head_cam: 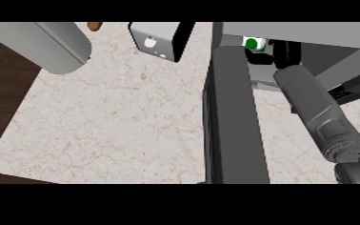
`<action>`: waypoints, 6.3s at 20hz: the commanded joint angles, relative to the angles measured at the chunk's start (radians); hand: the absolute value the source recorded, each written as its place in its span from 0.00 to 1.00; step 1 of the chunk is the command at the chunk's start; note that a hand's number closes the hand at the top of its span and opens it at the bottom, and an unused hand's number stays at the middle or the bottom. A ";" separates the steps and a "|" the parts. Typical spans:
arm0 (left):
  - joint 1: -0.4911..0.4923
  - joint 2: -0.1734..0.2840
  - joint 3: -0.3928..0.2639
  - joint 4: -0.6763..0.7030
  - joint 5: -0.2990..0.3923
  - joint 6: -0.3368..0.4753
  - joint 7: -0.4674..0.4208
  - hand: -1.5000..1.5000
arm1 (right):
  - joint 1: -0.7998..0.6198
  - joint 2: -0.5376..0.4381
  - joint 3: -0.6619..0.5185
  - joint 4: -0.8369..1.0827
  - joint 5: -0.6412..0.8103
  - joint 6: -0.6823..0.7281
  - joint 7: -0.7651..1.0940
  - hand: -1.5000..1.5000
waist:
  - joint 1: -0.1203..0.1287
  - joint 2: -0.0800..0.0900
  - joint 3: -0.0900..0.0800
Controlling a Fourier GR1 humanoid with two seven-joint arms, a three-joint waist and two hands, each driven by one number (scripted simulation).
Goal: Pick up the milk, place it into the microwave and close the microwave
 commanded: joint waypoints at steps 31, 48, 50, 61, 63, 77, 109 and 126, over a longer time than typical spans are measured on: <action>-0.040 -0.031 -0.199 0.099 -0.114 -0.150 -0.050 0.00 | 0.054 0.062 -0.158 0.001 -0.163 0.443 -0.199 0.00 | -0.050 -0.031 0.000; -0.037 -0.110 -0.453 -0.031 -0.177 -0.028 0.105 1.00 | 0.289 0.156 -0.194 -0.046 -0.252 0.798 -0.329 0.00 | -0.124 -0.068 -0.003; -0.021 -0.110 -0.455 -0.027 -0.172 -0.039 0.091 1.00 | 0.332 0.102 -0.186 -0.102 -0.263 0.836 -0.320 0.00 | -0.126 -0.069 -0.003; -0.128 -0.111 -0.719 0.132 -0.446 0.102 -0.059 1.00 | 0.643 0.116 -0.111 -0.348 -0.278 0.892 -0.338 0.00 | -0.152 -0.075 -0.005; -0.139 -0.111 -0.758 0.103 -0.423 0.123 -0.018 1.00 | 0.721 0.093 -0.113 -0.404 -0.304 0.952 -0.338 0.00 | -0.151 -0.075 -0.005; -0.461 -0.111 -1.069 0.749 -0.654 0.388 -0.264 1.00 | 1.048 -0.008 -0.052 -0.839 -0.374 1.066 -0.306 0.00 | -0.175 -0.068 -0.006; -0.818 -0.110 -1.479 1.085 0.030 1.117 -0.605 1.00 | 1.174 -0.168 0.070 -1.541 -0.715 1.274 0.090 0.00 | -0.336 -0.040 -0.012; -1.009 -0.111 -1.399 1.174 0.293 1.314 -0.556 0.00 | 0.988 -0.378 -0.121 -1.610 -0.592 1.172 0.095 1.00 | -0.410 -0.008 -0.010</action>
